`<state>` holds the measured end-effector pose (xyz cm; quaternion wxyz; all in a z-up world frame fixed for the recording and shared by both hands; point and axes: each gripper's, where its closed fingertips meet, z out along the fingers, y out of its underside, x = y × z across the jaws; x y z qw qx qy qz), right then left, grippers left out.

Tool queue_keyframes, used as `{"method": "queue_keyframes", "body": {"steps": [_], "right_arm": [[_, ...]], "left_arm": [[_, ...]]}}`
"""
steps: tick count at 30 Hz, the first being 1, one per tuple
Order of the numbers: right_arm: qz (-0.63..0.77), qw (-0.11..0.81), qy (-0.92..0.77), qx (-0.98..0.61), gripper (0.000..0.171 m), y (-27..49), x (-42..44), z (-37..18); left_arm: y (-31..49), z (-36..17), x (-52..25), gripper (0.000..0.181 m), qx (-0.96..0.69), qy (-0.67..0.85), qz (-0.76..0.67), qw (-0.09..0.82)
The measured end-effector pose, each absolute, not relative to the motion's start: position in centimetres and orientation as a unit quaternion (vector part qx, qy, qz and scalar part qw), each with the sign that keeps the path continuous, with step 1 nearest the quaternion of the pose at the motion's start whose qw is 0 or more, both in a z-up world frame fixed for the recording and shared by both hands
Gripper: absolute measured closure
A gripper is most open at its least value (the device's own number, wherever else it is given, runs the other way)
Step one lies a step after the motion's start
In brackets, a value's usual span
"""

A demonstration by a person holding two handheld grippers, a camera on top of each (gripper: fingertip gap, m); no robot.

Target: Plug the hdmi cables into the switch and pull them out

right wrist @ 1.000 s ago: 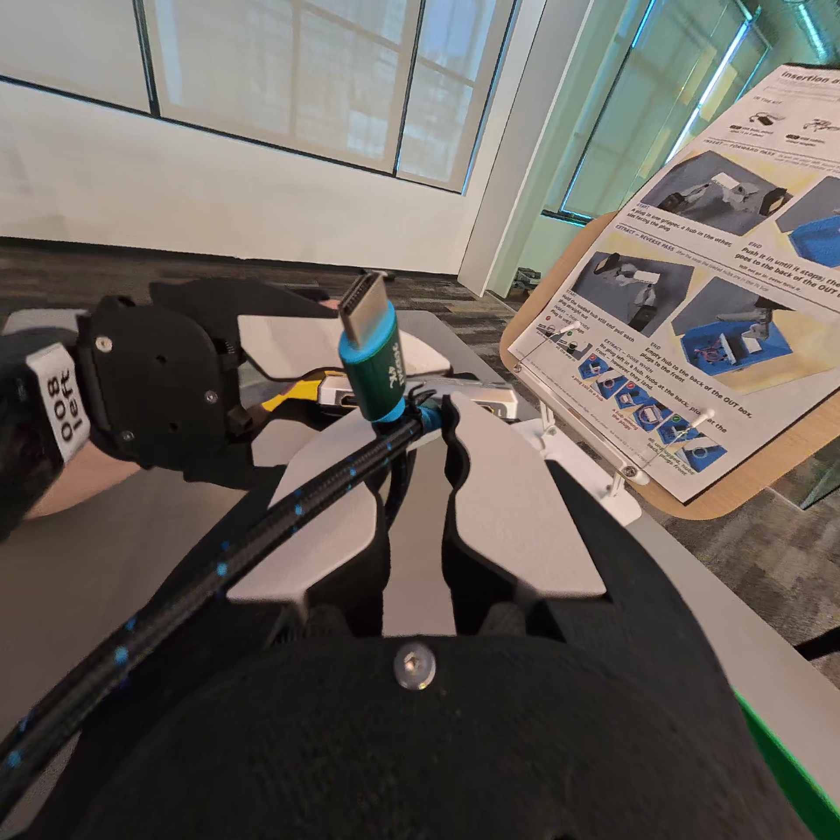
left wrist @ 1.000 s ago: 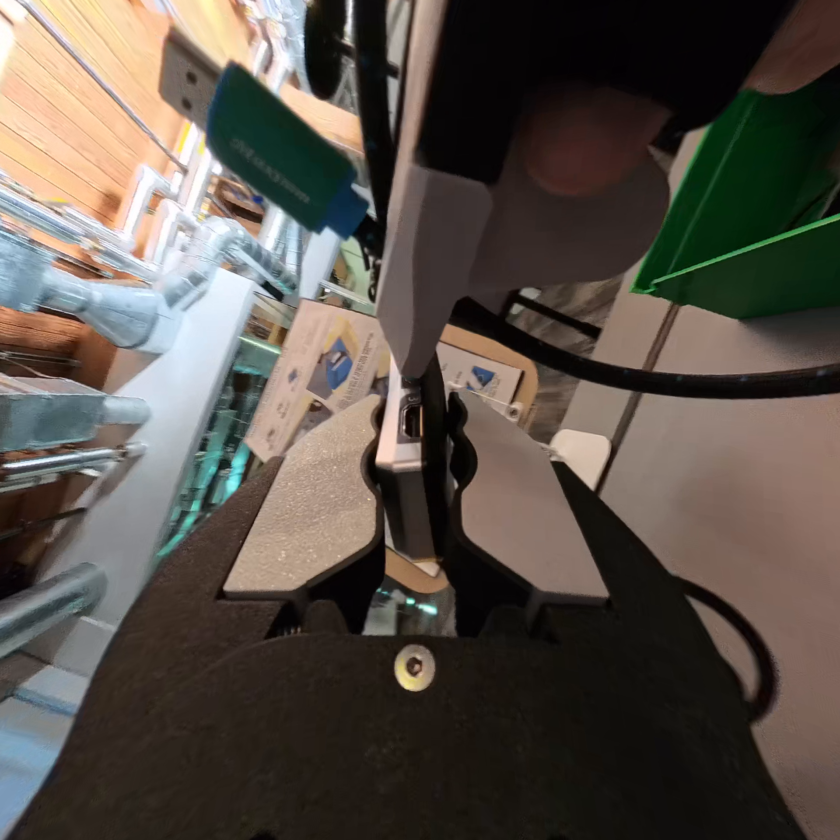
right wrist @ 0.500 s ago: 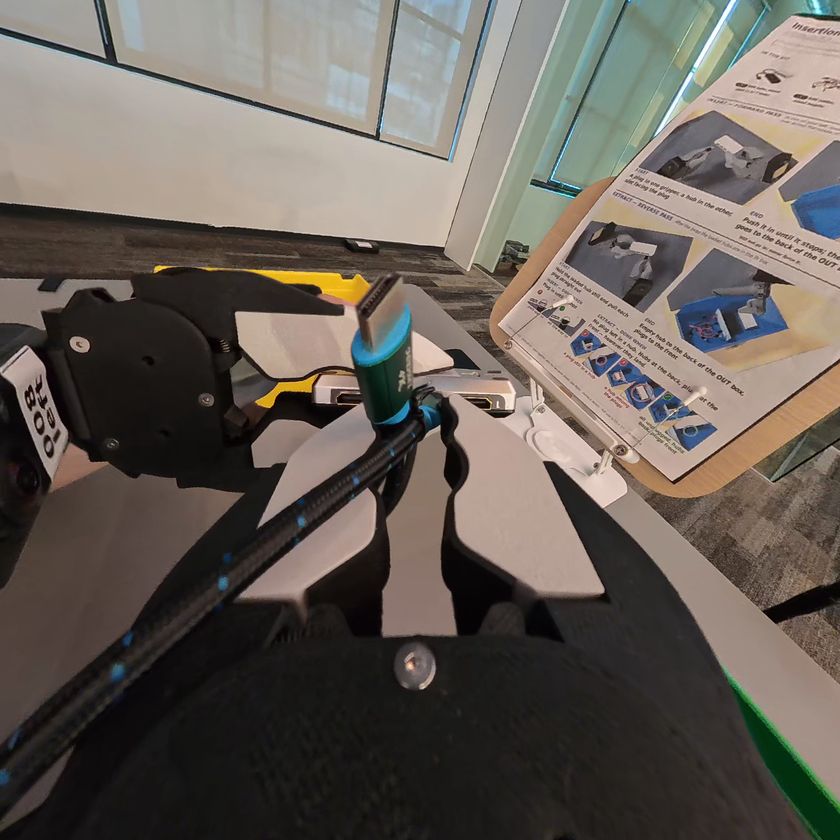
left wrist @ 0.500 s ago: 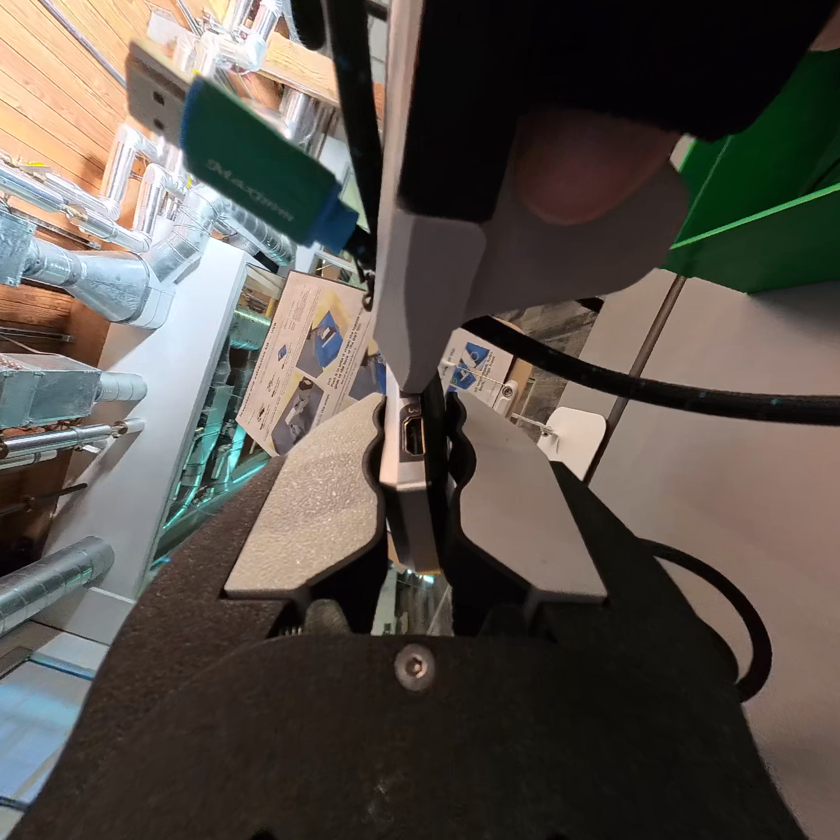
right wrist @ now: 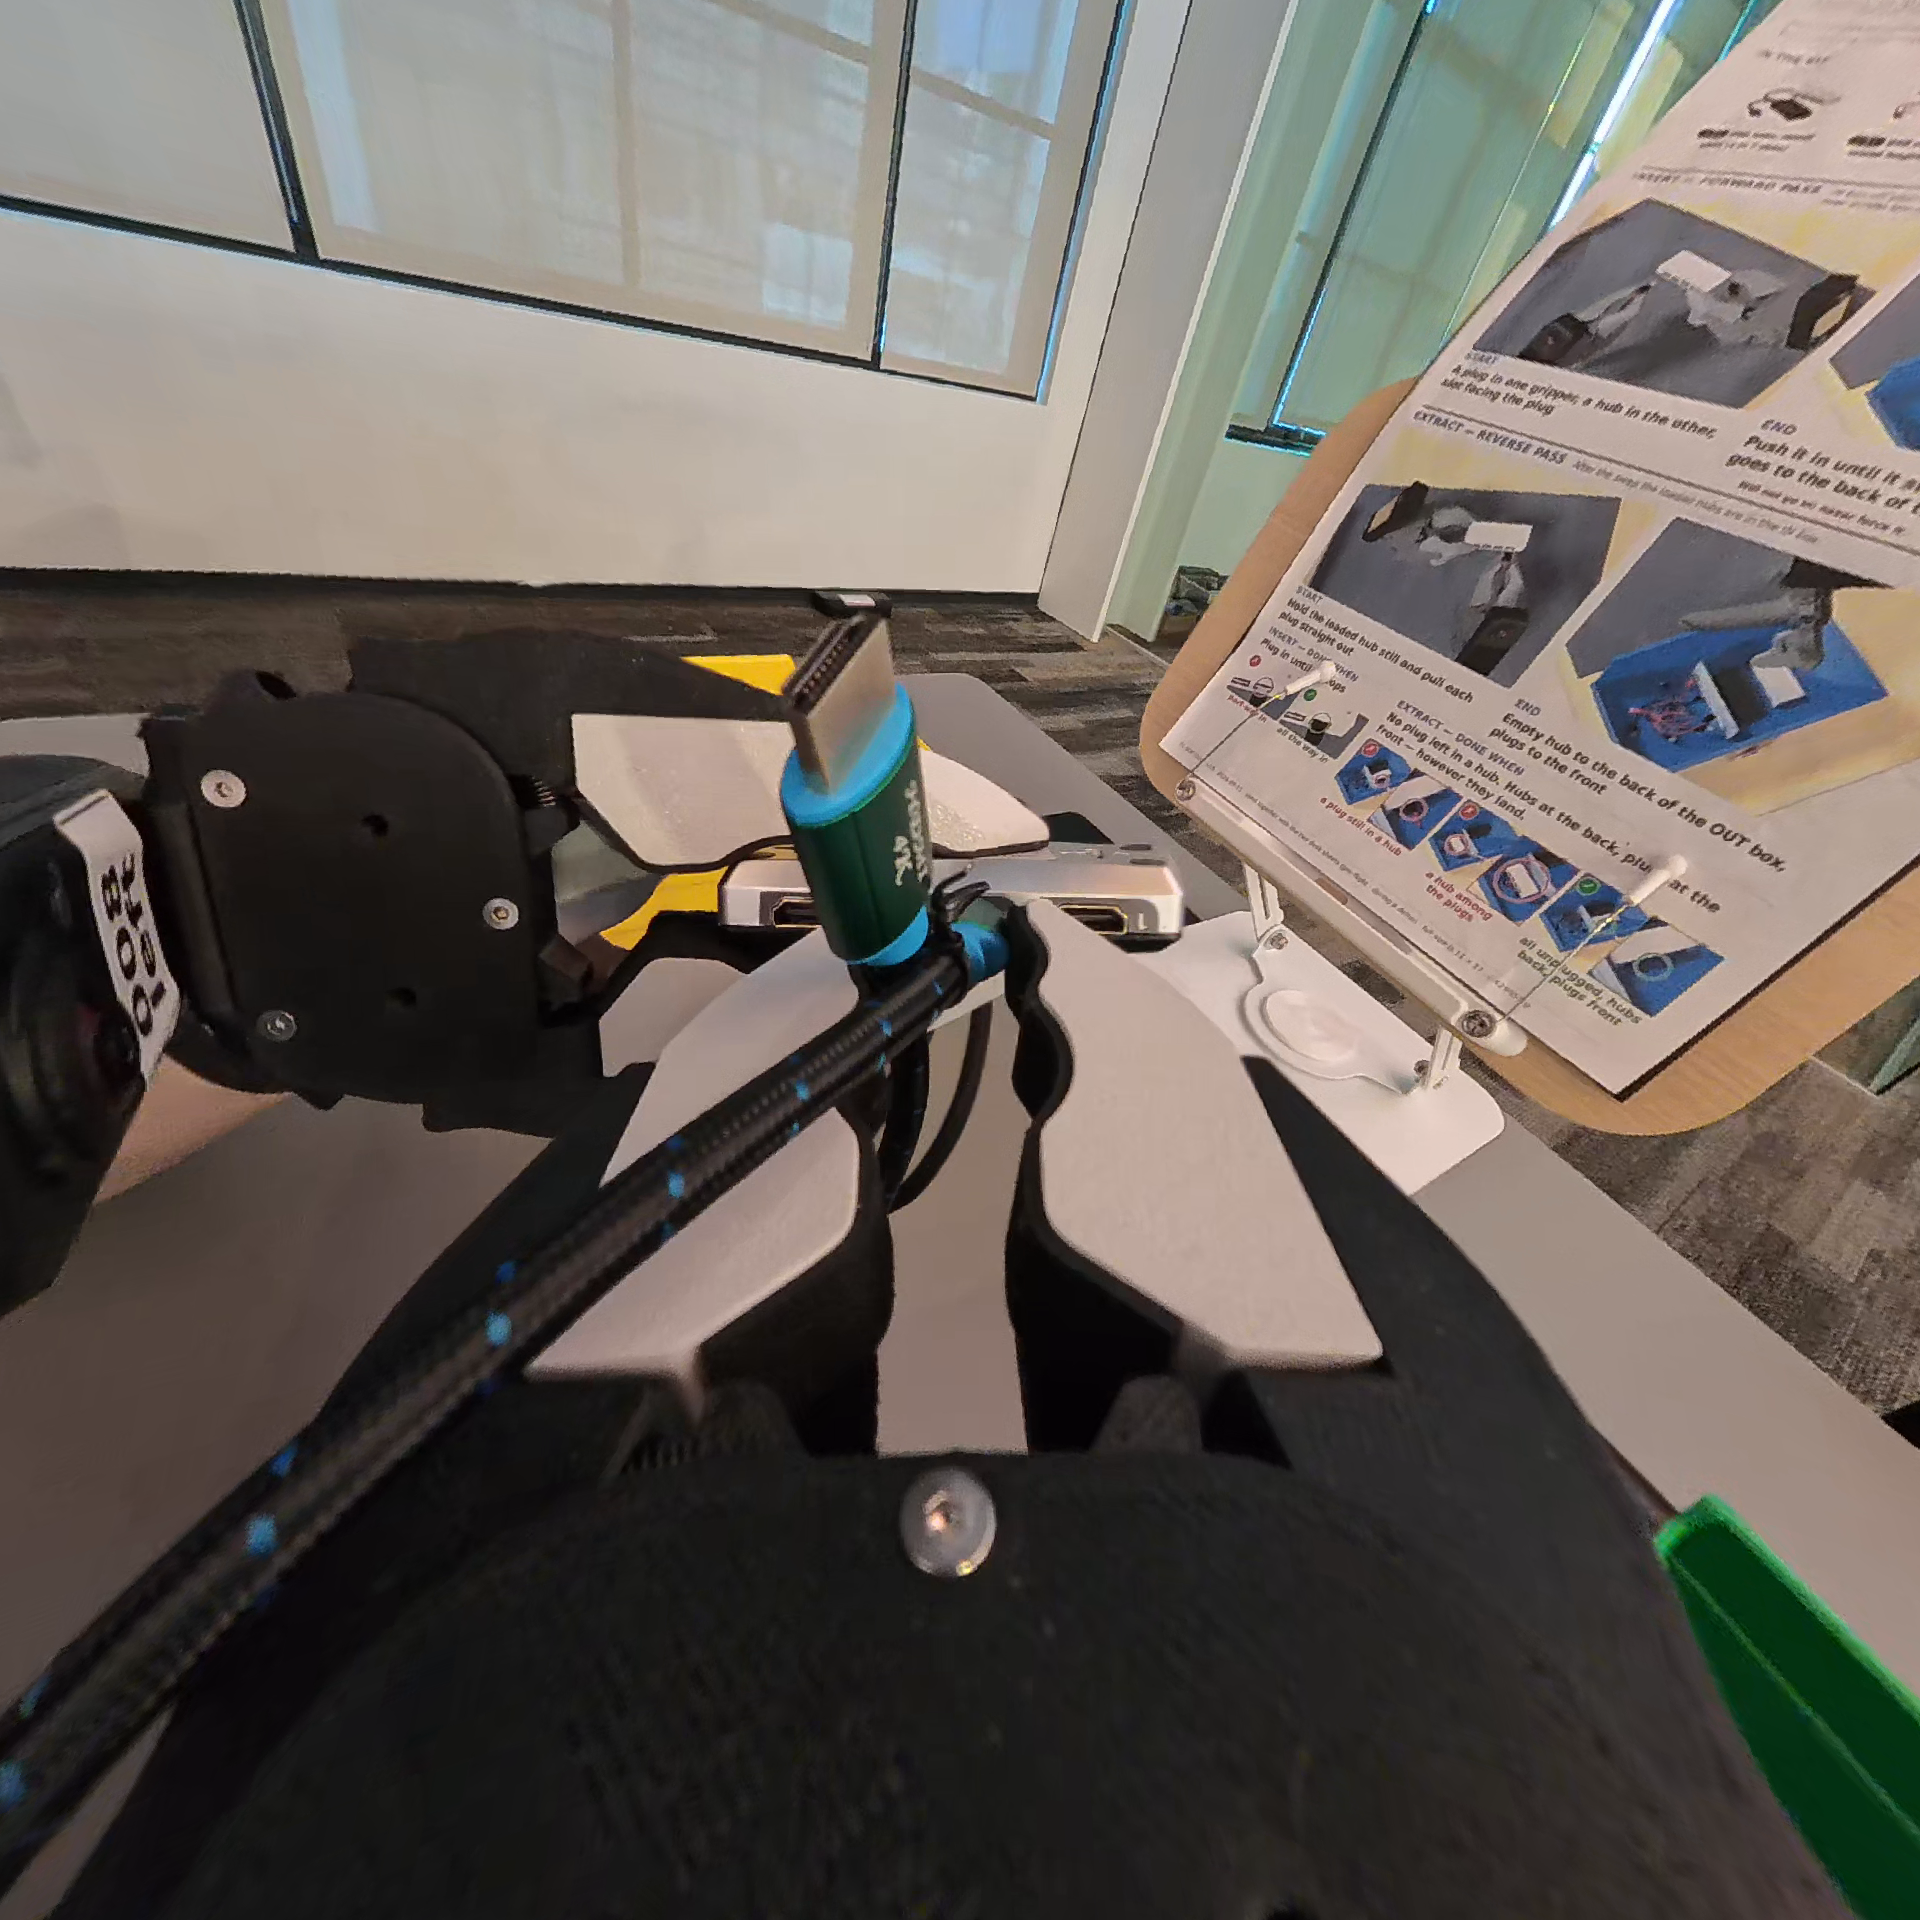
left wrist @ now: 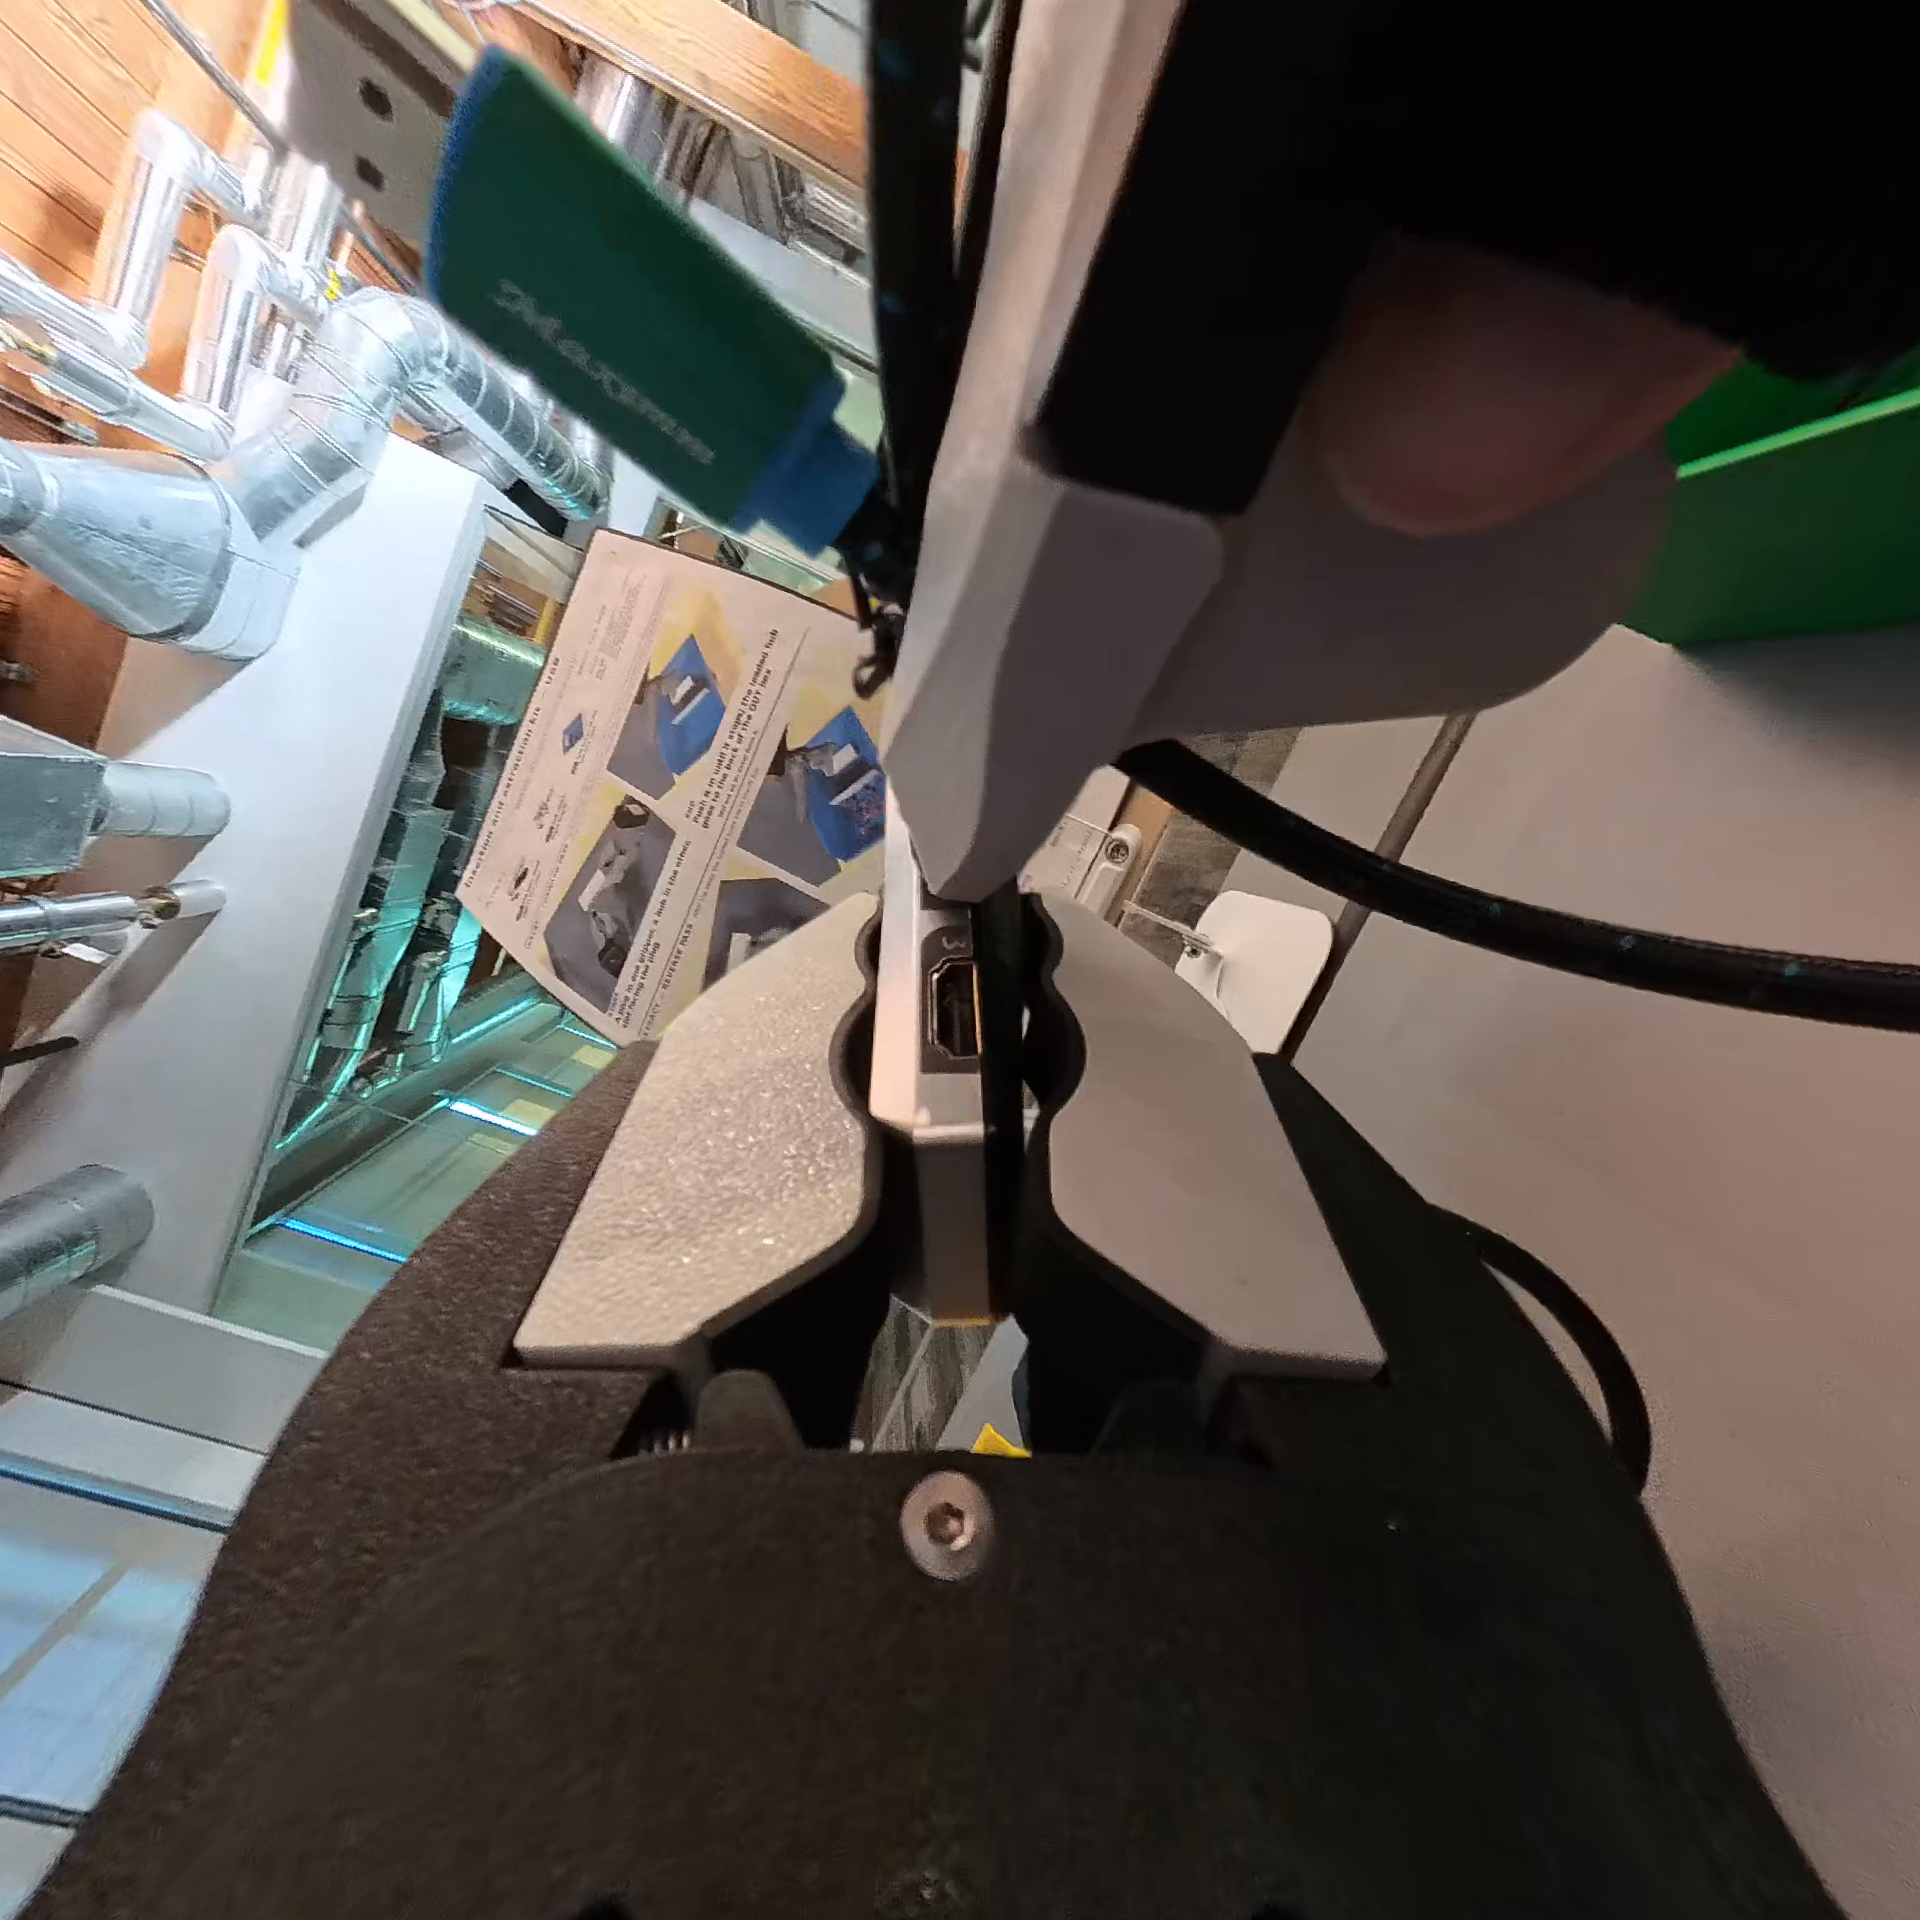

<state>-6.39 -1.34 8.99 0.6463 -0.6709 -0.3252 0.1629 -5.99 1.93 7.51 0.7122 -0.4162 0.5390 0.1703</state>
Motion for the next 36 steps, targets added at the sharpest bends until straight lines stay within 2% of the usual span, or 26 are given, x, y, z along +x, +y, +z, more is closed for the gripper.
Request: {"method": "queue_keyframes", "body": {"steps": [13,20,36], "right_arm": [[0.120,0.632,-0.326,-0.693,0.149,-0.5,-6.1,7.7],[0.172,0.604,-0.311,-0.713,0.149,-0.5,-5.9,7.2],[0.077,0.637,-0.322,-0.696,0.150,-0.9,-6.1,8.0]], "left_arm": [[2.7,6.1,-5.7,0.157,-0.424,0.562,0.154,0.693],[2.9,5.9,-5.7,0.157,-0.412,0.568,0.182,0.689],[2.6,6.5,-5.9,0.157,-0.427,0.557,0.152,0.696]]}}
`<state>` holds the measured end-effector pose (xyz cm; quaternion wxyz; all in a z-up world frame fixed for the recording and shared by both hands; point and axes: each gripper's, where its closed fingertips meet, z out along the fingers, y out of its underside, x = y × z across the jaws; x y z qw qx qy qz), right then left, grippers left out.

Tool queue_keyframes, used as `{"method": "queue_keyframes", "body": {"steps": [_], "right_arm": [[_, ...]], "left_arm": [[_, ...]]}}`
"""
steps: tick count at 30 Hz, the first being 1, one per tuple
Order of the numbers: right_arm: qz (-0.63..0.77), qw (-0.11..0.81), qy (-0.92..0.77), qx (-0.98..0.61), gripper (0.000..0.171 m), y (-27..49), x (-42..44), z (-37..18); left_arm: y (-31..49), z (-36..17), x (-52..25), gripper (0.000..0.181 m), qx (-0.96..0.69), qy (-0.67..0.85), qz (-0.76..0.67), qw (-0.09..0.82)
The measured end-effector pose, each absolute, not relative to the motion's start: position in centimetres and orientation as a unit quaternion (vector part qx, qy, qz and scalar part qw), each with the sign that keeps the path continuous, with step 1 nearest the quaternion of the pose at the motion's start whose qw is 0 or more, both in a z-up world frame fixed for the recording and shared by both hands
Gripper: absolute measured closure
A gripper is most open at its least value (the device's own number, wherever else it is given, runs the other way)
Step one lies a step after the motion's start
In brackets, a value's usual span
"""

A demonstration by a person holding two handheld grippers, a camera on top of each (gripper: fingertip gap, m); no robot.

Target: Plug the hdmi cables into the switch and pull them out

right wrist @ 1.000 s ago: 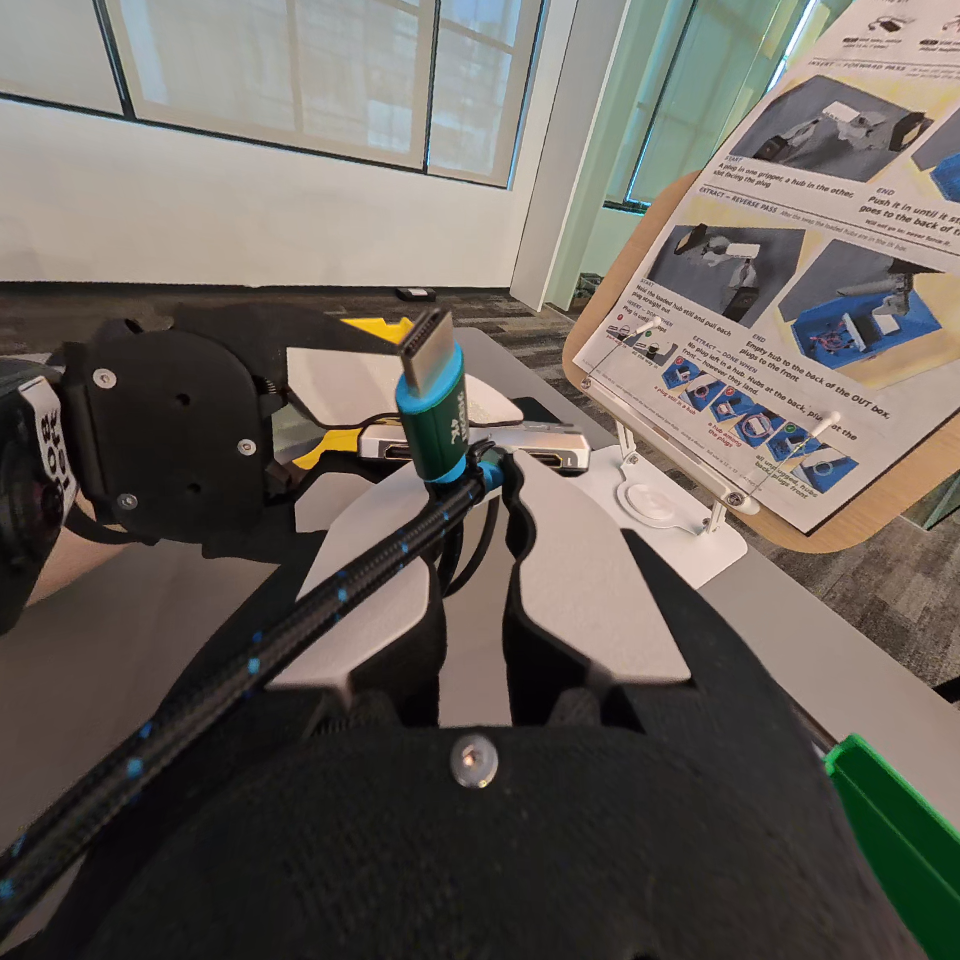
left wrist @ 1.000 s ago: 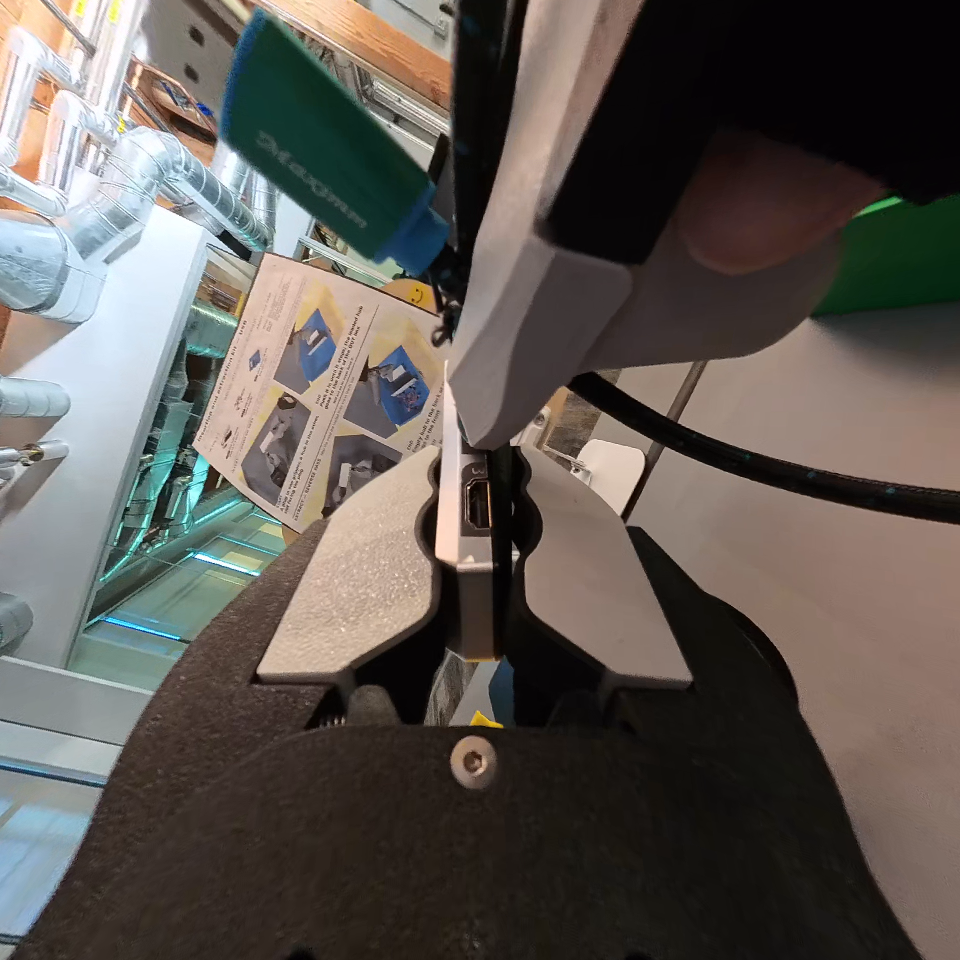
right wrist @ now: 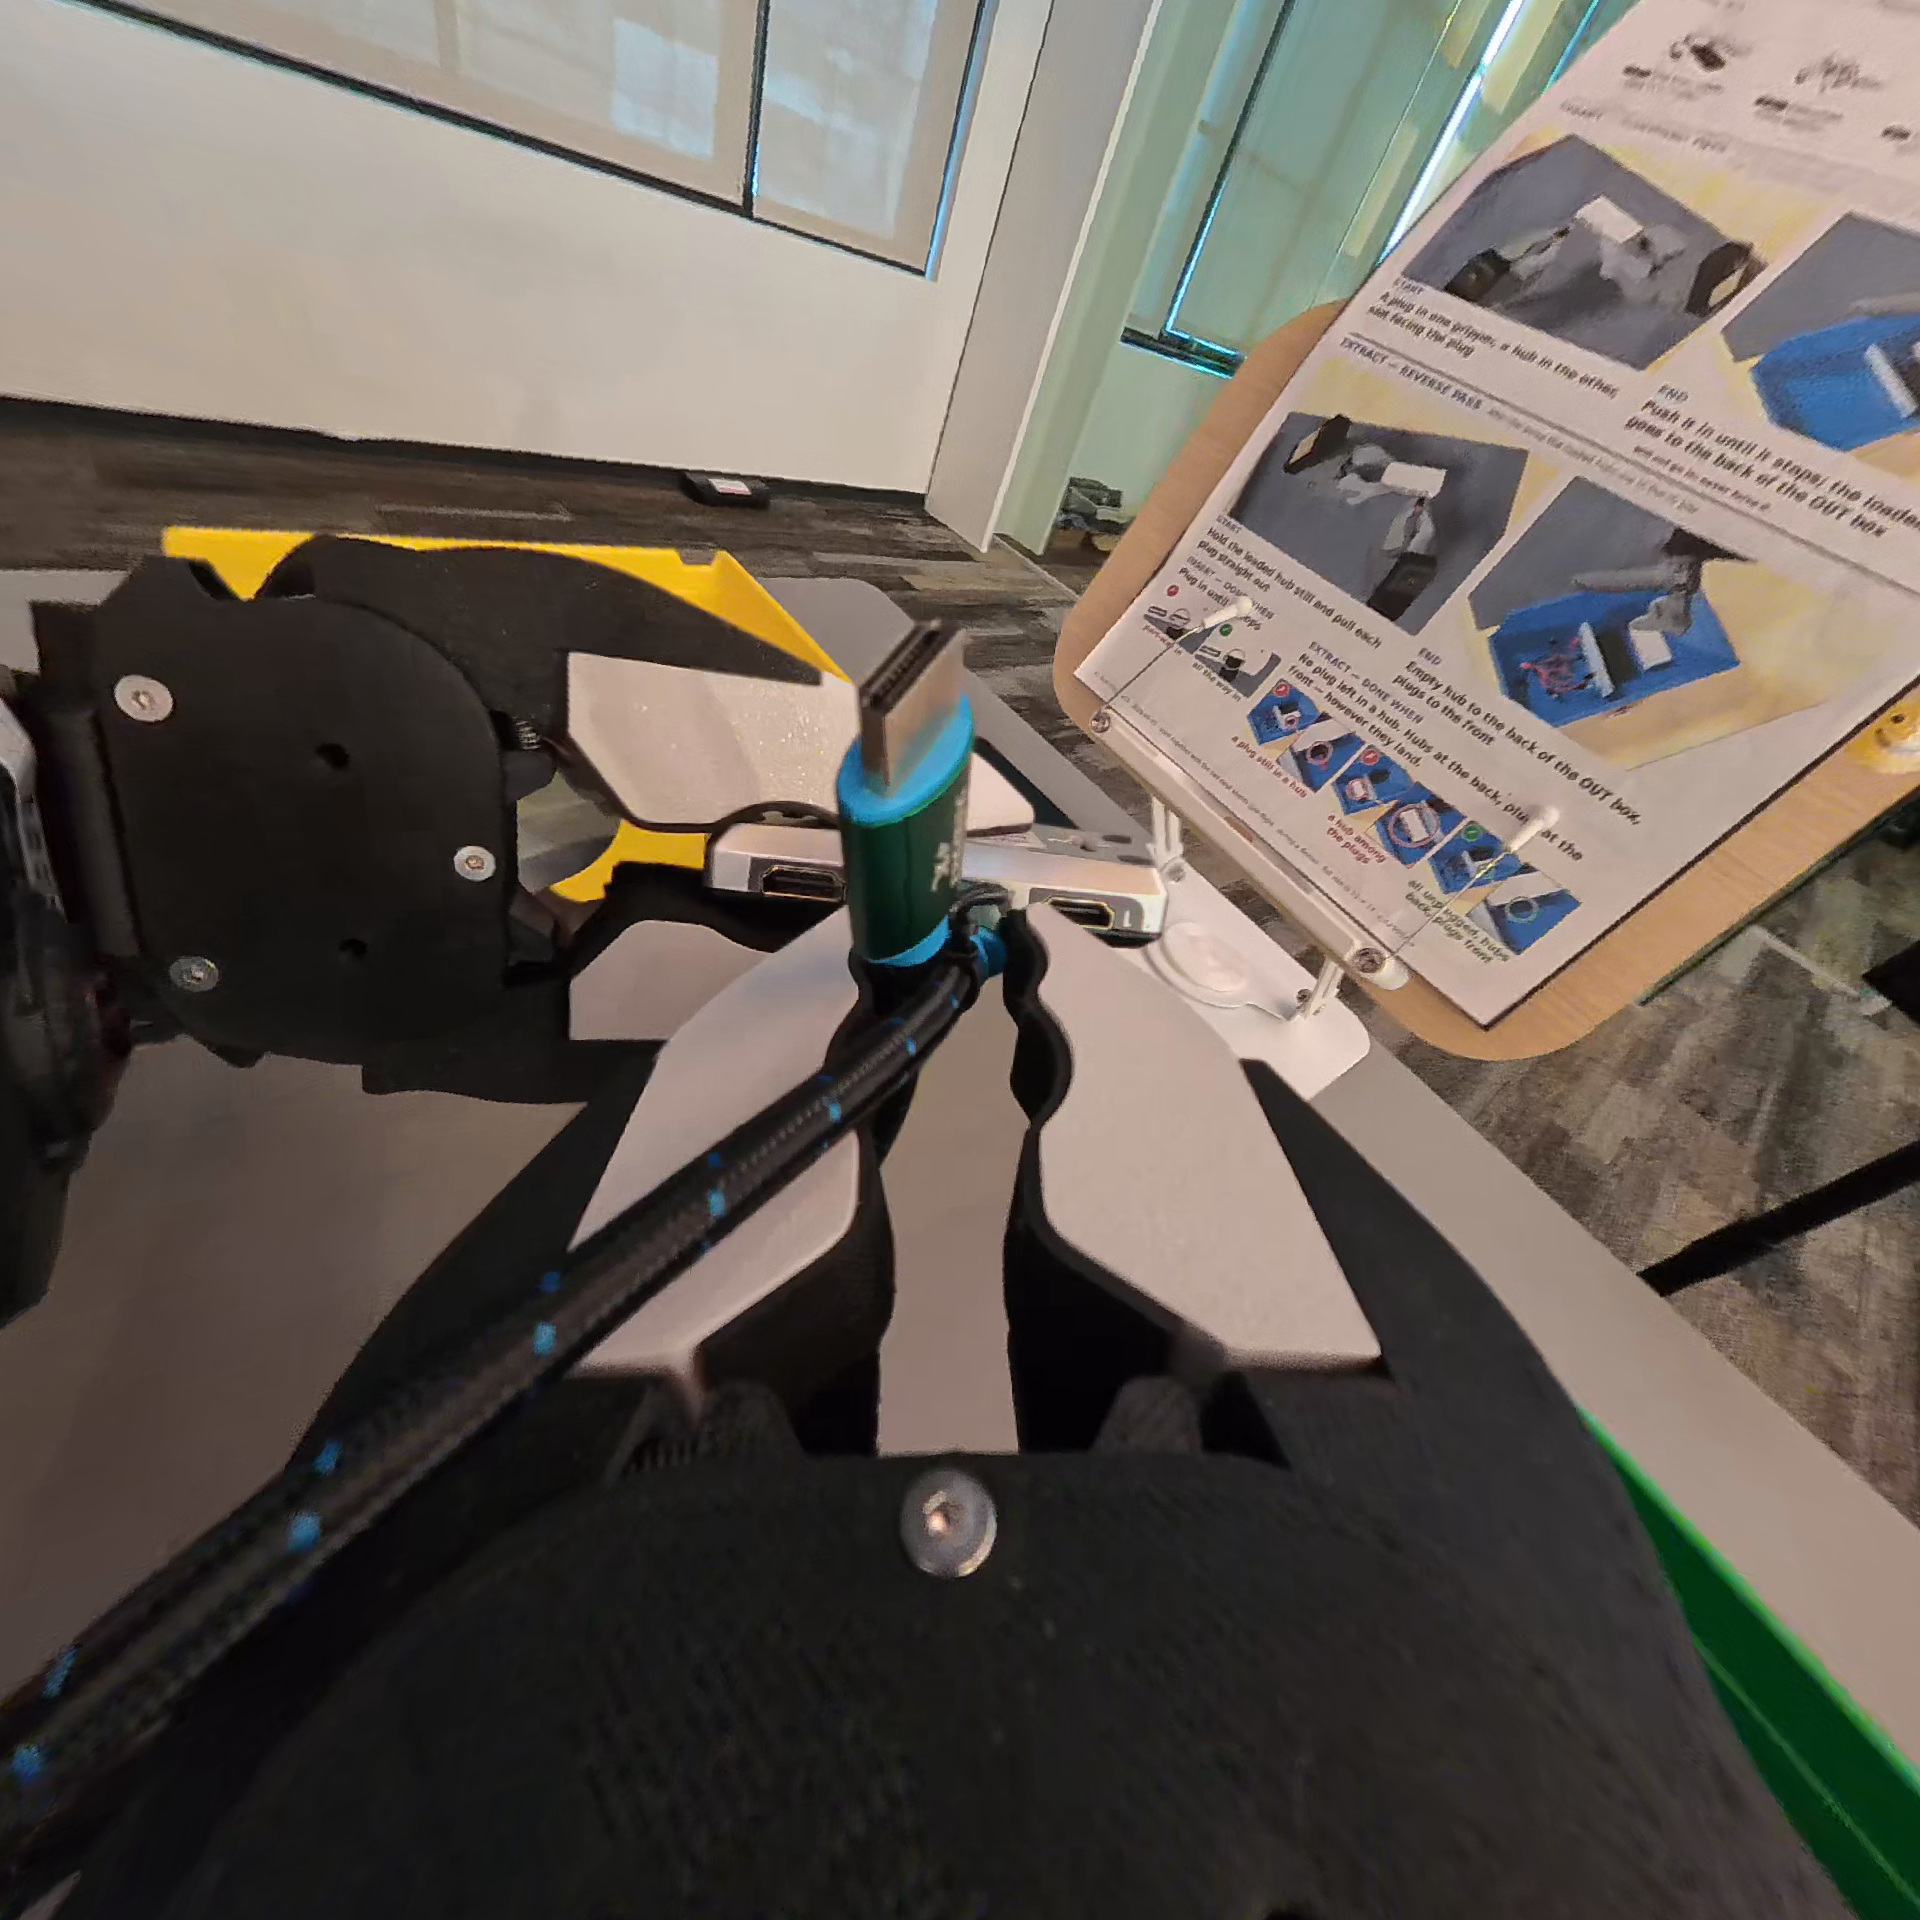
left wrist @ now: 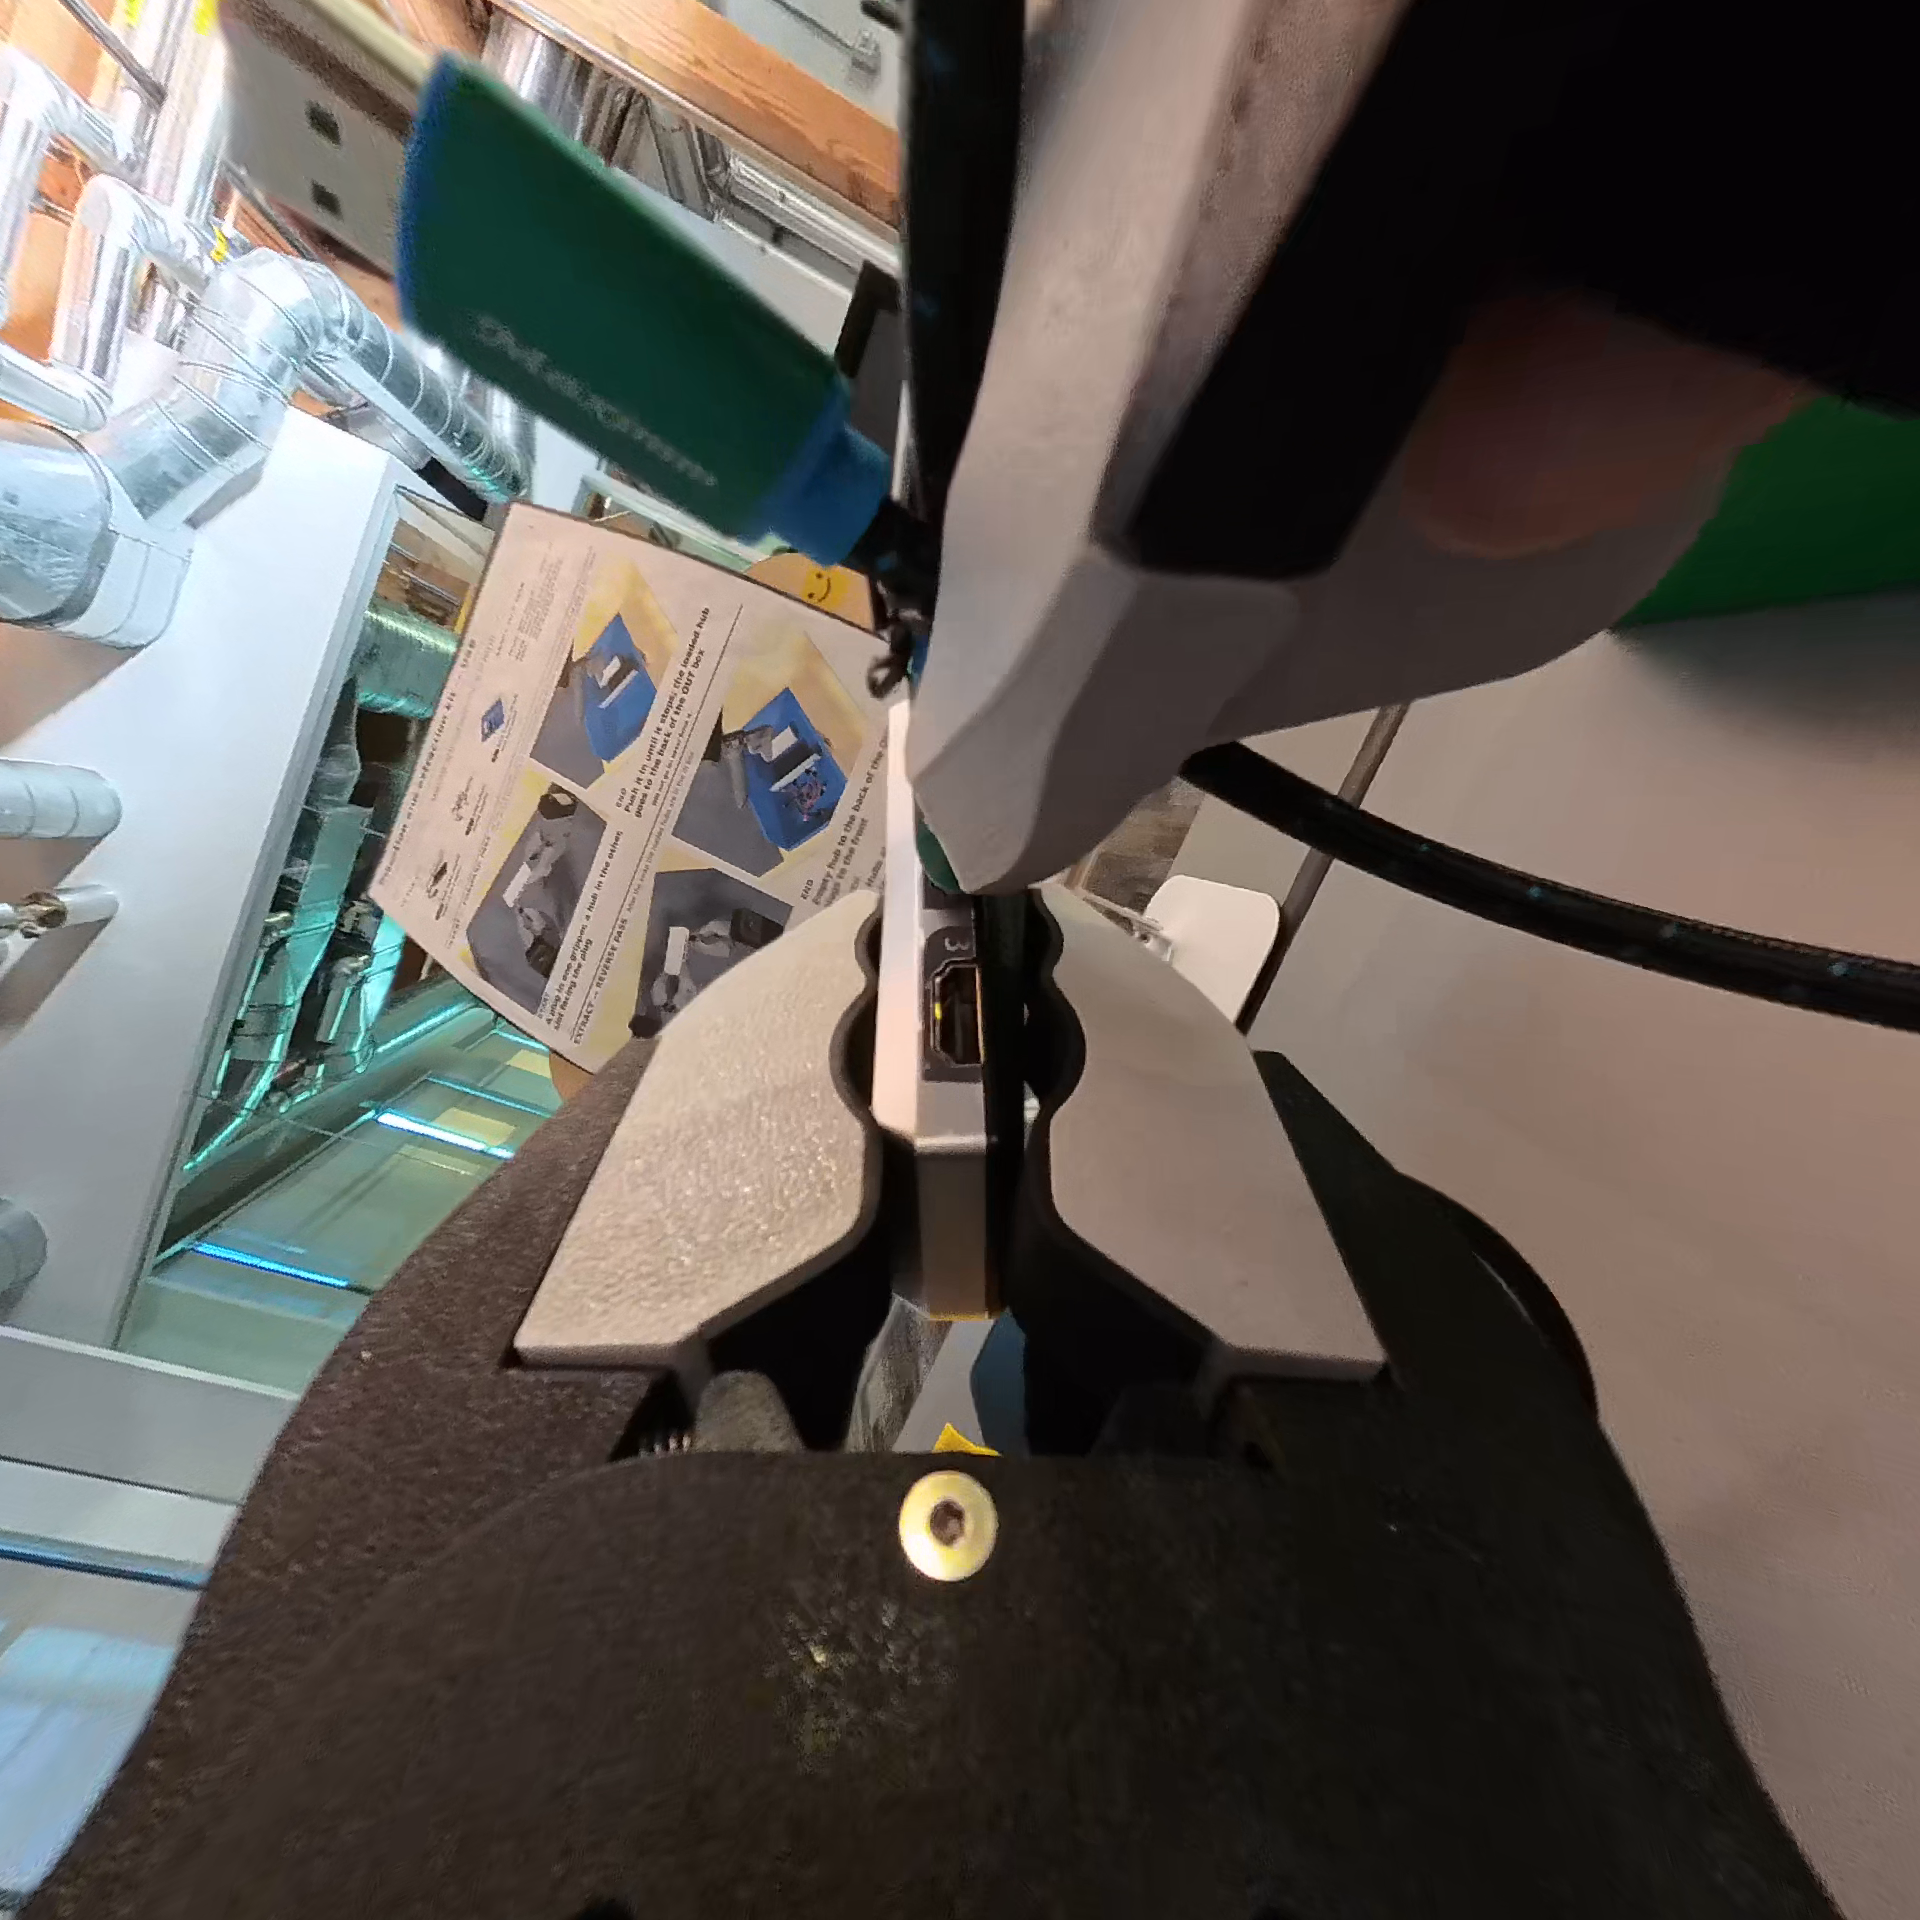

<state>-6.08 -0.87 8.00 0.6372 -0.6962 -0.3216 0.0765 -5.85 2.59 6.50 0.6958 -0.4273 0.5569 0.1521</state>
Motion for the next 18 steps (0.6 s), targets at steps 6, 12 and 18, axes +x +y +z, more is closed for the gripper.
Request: {"method": "queue_keyframes", "body": {"steps": [6,12,18], "right_arm": [[0.118,0.634,-0.303,-0.702,0.148,-1.07,-6.25,8.22],[0.153,0.610,-0.299,-0.718,0.148,-0.95,-6.19,7.60],[0.149,0.622,-0.312,-0.702,0.149,-1.38,-6.32,8.17]], "left_arm": [[2.34,7.02,-6.06,0.158,-0.414,0.548,0.188,0.703],[2.09,6.89,-5.77,0.158,-0.414,0.550,0.208,0.695],[1.52,7.58,-5.62,0.156,-0.386,0.542,0.222,0.713]]}}
